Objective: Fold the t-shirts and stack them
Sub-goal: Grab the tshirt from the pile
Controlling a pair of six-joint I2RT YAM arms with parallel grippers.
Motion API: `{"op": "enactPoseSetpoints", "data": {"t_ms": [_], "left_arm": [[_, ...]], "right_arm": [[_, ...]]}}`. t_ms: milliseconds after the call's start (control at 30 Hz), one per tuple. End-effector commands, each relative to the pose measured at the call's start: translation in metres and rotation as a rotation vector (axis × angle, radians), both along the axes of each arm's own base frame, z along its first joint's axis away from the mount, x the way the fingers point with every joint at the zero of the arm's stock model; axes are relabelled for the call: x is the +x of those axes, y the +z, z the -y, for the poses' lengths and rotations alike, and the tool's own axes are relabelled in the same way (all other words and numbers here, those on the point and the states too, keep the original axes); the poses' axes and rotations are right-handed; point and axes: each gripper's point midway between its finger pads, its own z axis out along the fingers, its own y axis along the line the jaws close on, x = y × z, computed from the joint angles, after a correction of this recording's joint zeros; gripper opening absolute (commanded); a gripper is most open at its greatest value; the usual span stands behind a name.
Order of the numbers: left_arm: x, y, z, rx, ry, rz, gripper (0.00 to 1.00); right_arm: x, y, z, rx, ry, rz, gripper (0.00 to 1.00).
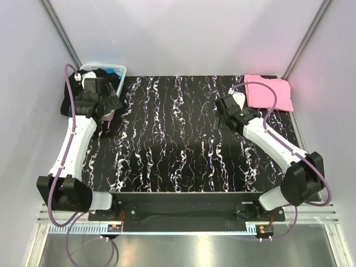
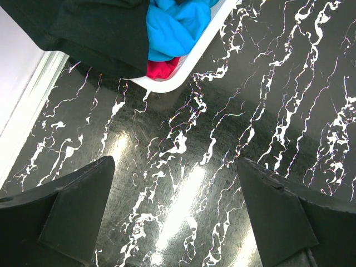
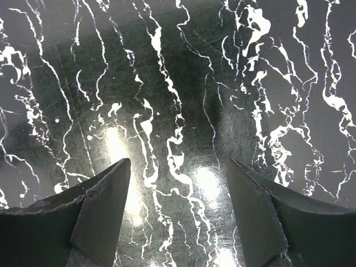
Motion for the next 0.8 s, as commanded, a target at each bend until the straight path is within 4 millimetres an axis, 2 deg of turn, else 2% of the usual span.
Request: {"op": "enactPoseSetpoints", "data": {"t_ms": [0, 233, 333, 367, 433, 467, 500, 533, 600, 633, 733, 767], "left_arm": [[0.003, 0.018, -0.001, 0.009, -0.002, 0.055, 0.99], [0.004, 0.014, 0.000, -0.021, 0.029, 0.057, 0.99], [0.007, 0.002, -0.007, -0.053, 0.087, 0.037, 0.99], [0.010, -0.003, -0.004, -0.092, 0.073, 0.028, 0.99], [0.024, -0.018, -0.011, -0.147, 0.098, -0.009, 0.99], [0.031, -0.025, -0.004, -0.193, 0.062, -0.029, 0.99], [0.037, -0.028, -0.005, -0.210, 0.062, -0.038, 0.99], [0.045, -0.041, -0.011, -0.236, 0.086, -0.067, 0.99], [0.057, -0.044, -0.011, -0.301, 0.082, -0.071, 0.98], [0.061, -0.050, -0.019, -0.326, 0.108, -0.078, 0.98], [0.080, -0.057, -0.027, -0.377, 0.108, -0.078, 0.93], [0.084, -0.066, -0.031, -0.377, 0.118, -0.096, 0.90]], "right_arm": [[0.001, 0.015, -0.002, 0.041, 0.004, 0.042, 0.76], [-0.001, 0.016, -0.001, 0.044, 0.004, 0.046, 0.77], [-0.001, 0.018, 0.000, 0.041, 0.002, 0.053, 0.77], [-0.001, 0.018, 0.001, 0.040, -0.002, 0.052, 0.77], [0.000, 0.017, 0.000, 0.039, -0.004, 0.051, 0.77], [-0.001, 0.016, 0.000, 0.040, -0.002, 0.048, 0.77], [0.000, 0.015, -0.001, 0.044, 0.002, 0.046, 0.77], [0.000, 0.014, -0.002, 0.045, 0.004, 0.042, 0.77], [0.001, 0.010, -0.004, 0.043, 0.014, 0.031, 0.77], [0.002, 0.007, -0.005, 0.041, 0.018, 0.025, 0.77], [0.004, 0.006, -0.007, 0.040, 0.028, 0.019, 0.77], [0.005, 0.004, -0.008, 0.039, 0.030, 0.016, 0.77]]}}
